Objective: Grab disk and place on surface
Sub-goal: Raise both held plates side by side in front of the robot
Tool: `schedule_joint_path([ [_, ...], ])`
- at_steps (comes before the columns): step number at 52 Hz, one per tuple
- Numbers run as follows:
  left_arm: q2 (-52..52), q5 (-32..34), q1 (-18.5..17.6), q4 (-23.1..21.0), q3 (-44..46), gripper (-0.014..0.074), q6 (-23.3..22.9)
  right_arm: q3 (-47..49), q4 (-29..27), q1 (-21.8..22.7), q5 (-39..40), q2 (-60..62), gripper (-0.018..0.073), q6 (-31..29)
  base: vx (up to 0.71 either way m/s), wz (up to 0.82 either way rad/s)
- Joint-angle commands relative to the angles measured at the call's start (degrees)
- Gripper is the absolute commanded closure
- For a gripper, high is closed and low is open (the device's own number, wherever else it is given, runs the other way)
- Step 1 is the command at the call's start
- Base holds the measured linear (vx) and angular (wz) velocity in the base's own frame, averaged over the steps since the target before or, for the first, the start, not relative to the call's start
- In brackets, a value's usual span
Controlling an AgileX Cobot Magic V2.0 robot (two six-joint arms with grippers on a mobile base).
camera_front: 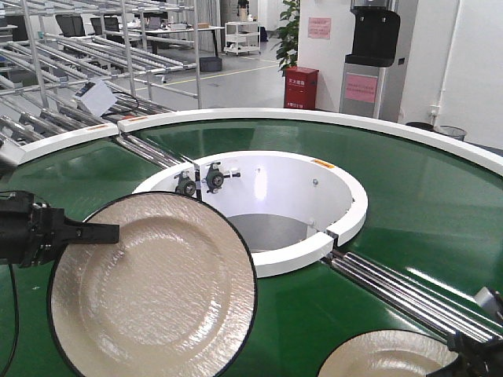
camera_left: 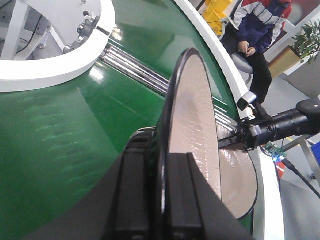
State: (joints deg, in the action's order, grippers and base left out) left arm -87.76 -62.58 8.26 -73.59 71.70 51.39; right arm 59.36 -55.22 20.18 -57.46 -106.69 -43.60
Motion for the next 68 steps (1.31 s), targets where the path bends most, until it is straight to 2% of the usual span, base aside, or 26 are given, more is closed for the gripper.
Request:
schedule_joint_path([
  [1,2.5,-0.25,-0.16,-7.86,1.92,0.0603,-1.15,0.67,-3.63,0.13,-4.17,3.58,0.0573,-0.49,0.0,0.0],
  [12,2.5,-0.23,-0.16,-7.92,1.92,0.0603,-3.02,0.67,-15.62,0.66,-8.31,10.91,0.057,0.19,0.0,0.0],
  [21,2.5,1.38,0.95,-8.24,1.92,0.0603,-9.11,0.67,-21.71,0.66,-8.25,18.56,0.0568,1.06,0.0,0.0],
  [27,2.57,0.96,3.38,-9.7,1.92,0.0603,-12.19,0.67,-22.6,0.66,-7.81,23.08,0.0568,2.74,0.0,0.0],
  [35,2.57,-2.56,5.92,-12.0,1.92,0.0603,-20.21,0.67,-22.67,0.66,-7.01,27.86,0.0568,5.92,0.0,0.0],
  [43,3.45,-5.72,5.98,-12.02,1.92,0.0603,-20.22,0.67,-23.36,0.66,-6.89,31.61,0.0568,8.51,0.0,0.0],
  [56,8.66,-5.03,5.98,-11.79,1.92,0.0601,-20.22,0.67,-23.41,0.66,-6.9,34.56,0.0568,10.15,0.0,0.0],
  [68,9.54,-5.04,5.25,-7.69,1.81,0.0601,-22.62,0.67,-23.36,0.66,-7.09,34.63,0.0568,10.36,0.0,0.0],
])
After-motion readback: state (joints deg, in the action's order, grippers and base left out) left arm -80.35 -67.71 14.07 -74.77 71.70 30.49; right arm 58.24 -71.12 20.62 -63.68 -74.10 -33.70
